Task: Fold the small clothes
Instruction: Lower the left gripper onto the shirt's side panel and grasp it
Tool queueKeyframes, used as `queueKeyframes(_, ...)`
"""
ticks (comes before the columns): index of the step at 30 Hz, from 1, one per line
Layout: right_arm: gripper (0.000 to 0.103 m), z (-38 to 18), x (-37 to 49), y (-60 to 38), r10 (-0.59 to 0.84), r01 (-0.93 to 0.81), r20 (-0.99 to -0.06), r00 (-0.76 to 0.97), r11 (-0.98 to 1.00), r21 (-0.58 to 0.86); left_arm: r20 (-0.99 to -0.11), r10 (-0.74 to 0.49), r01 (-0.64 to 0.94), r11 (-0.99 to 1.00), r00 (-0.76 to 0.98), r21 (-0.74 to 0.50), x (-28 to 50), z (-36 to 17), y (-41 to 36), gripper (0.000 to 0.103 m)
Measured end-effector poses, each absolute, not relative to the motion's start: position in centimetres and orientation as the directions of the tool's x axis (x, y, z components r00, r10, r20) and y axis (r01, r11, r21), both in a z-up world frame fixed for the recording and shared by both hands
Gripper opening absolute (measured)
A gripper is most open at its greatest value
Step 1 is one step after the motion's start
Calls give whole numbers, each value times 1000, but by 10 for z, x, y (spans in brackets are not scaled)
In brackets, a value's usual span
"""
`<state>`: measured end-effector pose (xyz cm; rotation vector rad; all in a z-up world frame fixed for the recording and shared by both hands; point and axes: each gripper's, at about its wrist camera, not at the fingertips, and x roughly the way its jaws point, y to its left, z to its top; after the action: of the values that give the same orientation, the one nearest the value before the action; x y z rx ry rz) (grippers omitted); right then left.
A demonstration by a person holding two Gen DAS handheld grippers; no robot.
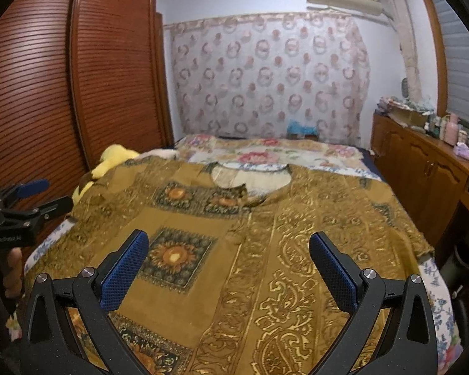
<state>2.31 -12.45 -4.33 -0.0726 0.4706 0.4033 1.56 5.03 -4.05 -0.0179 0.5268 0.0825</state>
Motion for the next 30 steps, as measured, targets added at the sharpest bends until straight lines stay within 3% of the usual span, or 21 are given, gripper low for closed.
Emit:
queueKeyframes(11, 103, -71, 39, -101, 422, -490, -556, 716, 871, 30, -597, 127, -148, 989, 792, 15, 26, -79, 120, 103)
queueKeyframes(15, 103, -75, 42, -92, 429, -517, -579, 694, 856, 14, -631, 97, -157, 987, 770, -40, 30, -88, 148, 99)
queueKeyframes(18, 103, -78, 42, -88, 432, -529, -589, 683, 848, 8, -657, 65, -158, 984, 751, -84, 35, -94, 166, 91)
queueKeyframes(23, 103, -81, 44, -80, 434, -547, -605, 667, 837, -2, -701, 42, -179, 976, 712, -123, 44, -105, 186, 61)
queueKeyframes(30, 103, -80, 51, -70, 457, -583, -623, 635, 813, 2, -748, 32, -174, 978, 663, -112, 54, -116, 195, 39)
